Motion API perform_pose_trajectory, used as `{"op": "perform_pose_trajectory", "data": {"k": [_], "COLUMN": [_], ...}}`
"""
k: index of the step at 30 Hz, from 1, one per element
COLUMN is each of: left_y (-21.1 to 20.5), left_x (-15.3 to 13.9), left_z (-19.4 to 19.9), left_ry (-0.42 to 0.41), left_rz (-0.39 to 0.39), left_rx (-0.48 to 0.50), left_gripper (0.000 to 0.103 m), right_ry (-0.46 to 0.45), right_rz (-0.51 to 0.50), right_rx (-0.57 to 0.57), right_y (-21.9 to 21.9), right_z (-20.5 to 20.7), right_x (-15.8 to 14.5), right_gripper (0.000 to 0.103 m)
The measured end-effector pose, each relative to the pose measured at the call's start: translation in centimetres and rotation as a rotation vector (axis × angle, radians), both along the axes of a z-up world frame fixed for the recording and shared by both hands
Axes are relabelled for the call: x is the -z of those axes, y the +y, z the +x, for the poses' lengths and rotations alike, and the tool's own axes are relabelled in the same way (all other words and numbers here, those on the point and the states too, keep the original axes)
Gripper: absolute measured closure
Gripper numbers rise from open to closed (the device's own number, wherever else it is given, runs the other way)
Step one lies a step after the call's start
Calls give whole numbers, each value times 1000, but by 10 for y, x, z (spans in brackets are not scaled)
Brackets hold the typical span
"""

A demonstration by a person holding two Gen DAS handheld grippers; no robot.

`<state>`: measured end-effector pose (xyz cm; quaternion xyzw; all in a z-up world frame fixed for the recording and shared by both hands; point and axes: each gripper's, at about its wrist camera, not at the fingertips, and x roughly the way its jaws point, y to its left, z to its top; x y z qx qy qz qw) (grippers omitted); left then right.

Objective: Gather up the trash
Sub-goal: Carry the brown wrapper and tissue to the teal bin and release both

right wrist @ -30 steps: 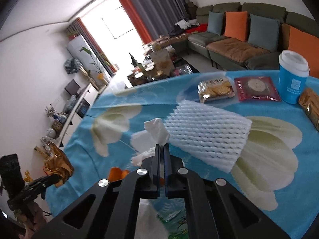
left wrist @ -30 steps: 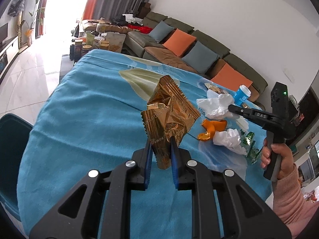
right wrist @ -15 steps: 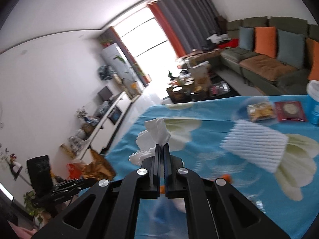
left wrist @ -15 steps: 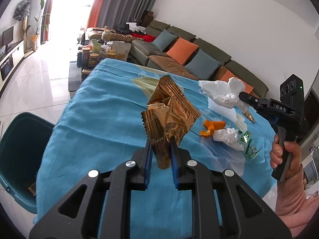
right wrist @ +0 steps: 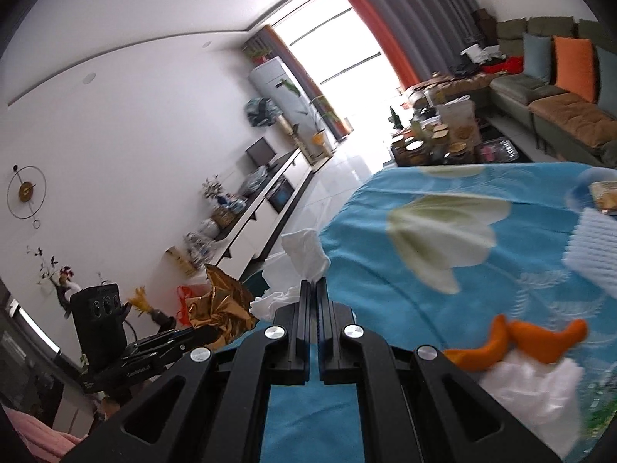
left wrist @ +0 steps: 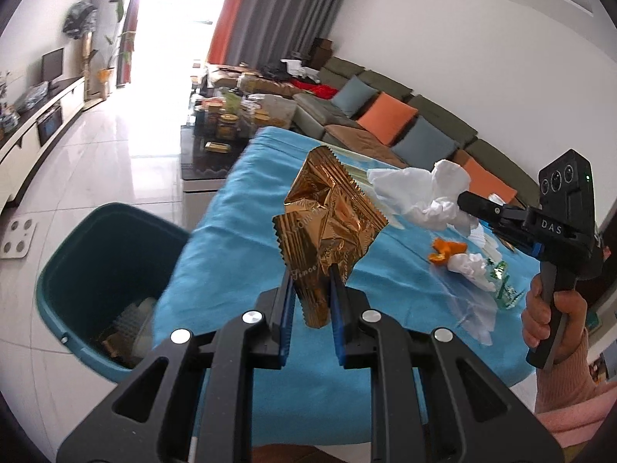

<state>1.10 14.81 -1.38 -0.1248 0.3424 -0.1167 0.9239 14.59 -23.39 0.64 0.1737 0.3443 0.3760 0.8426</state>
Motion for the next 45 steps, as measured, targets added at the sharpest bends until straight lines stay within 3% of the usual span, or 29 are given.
{"op": "perform_pose_trajectory", "data": {"k": [12, 26, 45], "left_y": [57, 103, 135], "left_x": [1, 8, 39], "left_z": [-17, -17, -4], "left_ry": [7, 36, 127], "left_rz": [7, 21, 22], "left_rx": [-138, -255, -356], "left_gripper": [86, 86, 85], "right_ry": [1, 13, 21], "right_rz": [-15, -51, -137], "right_rx": [-128, -207, -284], "right_y": [72, 126, 189], "right_z": [2, 13, 21], "right_x": [0, 3, 15], "right_gripper": [101, 101, 101]}}
